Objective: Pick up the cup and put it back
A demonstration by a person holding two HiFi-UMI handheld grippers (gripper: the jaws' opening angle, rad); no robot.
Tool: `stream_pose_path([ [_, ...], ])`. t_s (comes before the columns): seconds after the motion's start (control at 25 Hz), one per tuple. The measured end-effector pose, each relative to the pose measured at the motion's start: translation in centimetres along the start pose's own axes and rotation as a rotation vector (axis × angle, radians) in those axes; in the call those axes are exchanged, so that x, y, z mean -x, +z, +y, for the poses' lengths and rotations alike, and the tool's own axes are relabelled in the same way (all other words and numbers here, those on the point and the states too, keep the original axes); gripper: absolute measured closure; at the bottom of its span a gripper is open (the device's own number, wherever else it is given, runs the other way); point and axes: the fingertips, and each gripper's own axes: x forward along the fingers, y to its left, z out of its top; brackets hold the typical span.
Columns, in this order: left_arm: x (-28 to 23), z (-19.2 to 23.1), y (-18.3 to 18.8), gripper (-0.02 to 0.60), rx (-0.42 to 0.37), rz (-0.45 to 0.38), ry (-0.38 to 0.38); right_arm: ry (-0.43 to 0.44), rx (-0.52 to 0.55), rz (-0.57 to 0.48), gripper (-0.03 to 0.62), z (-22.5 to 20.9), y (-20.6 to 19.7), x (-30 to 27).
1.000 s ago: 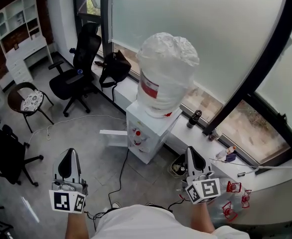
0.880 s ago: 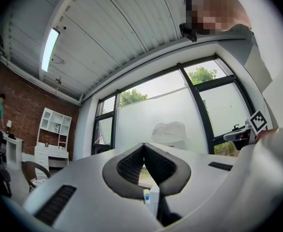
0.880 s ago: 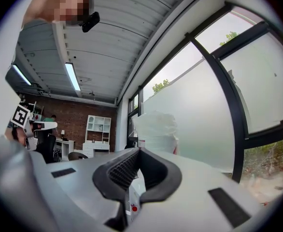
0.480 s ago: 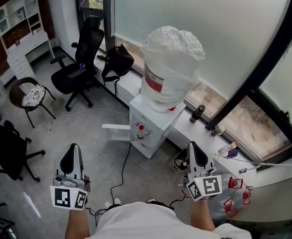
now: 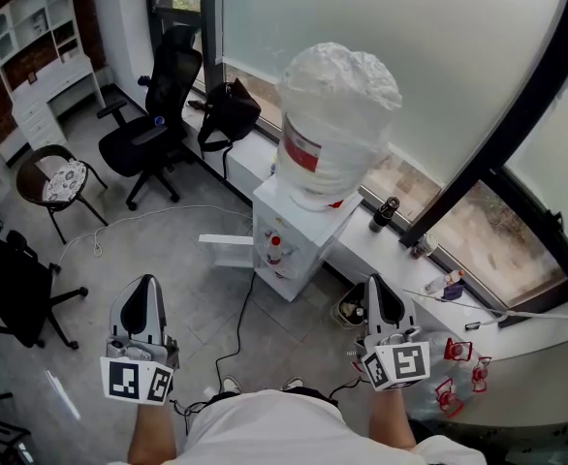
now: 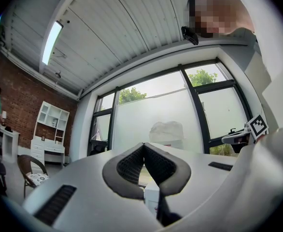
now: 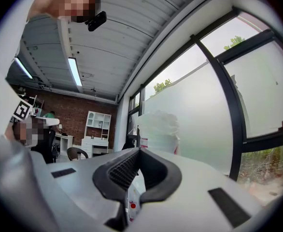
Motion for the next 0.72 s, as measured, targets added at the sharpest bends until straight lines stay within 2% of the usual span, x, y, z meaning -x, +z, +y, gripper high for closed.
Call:
stream_pose_path([
  [0.16, 0.1, 0.2, -0.7, 0.558, 0.025, 0.012, -0.004, -0.008, 0.001, 0.0, 0.574, 0.3, 0.1, 0.3],
  [0.72, 0.4, 0.1, -1.3, 0.558, 0.038, 0.019, -0.023, -0.015, 0.016, -0.005, 0.574, 1.2, 0.3, 1.0],
])
